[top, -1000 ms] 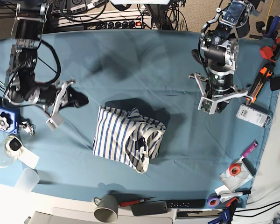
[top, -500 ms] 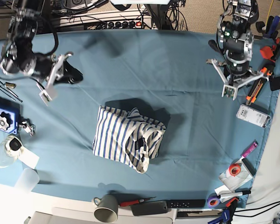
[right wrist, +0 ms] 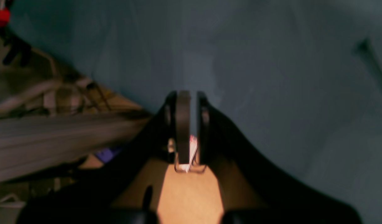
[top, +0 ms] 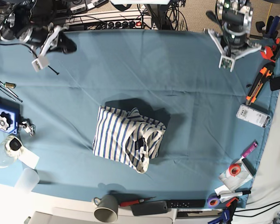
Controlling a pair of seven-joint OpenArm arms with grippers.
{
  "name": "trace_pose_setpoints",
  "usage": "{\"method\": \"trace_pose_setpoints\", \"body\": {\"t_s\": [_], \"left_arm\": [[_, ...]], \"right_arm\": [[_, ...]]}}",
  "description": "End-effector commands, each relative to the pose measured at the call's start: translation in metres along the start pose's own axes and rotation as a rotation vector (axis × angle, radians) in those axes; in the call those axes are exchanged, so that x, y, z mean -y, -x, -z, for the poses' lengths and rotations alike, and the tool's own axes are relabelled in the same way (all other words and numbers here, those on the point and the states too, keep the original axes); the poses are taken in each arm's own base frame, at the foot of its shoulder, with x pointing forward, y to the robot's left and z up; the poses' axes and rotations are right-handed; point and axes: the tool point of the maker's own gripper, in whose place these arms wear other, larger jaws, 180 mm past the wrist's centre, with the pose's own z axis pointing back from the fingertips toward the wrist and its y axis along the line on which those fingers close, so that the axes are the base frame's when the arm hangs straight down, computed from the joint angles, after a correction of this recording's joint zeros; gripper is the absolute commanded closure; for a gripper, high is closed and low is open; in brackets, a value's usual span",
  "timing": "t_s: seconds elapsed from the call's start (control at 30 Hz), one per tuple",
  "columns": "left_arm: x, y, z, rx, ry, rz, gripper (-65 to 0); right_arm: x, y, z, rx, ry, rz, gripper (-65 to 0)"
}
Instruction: Fold the T-shirt properly
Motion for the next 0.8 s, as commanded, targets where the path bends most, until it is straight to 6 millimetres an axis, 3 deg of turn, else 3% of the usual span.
{"method": "trace_pose_setpoints", "body": {"t_s": [0.0,0.27,0.43,0.57,0.77], "left_arm": [[-0.001,0.001,-0.006,0.009,0.001,0.012,0.0],[0.021,0.04,-0.019,-0.102,0.088,0.008,0.0],[0.032,0.059,-0.027,-0.158,0.139,-0.003,0.0],[0.048,0.074,-0.037,-0.21,0.212,-0.038,0.0],[0.061,0.087,-0.043,-0.24,0.269,-0.04,0.0]], "right_arm": [[-0.002,-0.003,-0.005,0.015,0.0,-0.016,-4.0],[-0.005,0.04,-0.011,-0.104,0.015,0.033,-4.0],[0.003,0.088,-0.021,-0.268,0.102,0.053,-4.0],[-0.005,0.118,-0.022,-0.337,0.132,0.104,-4.0],[-0.015,0.135,-0.014,-0.358,0.153,0.159,-4.0]]}}
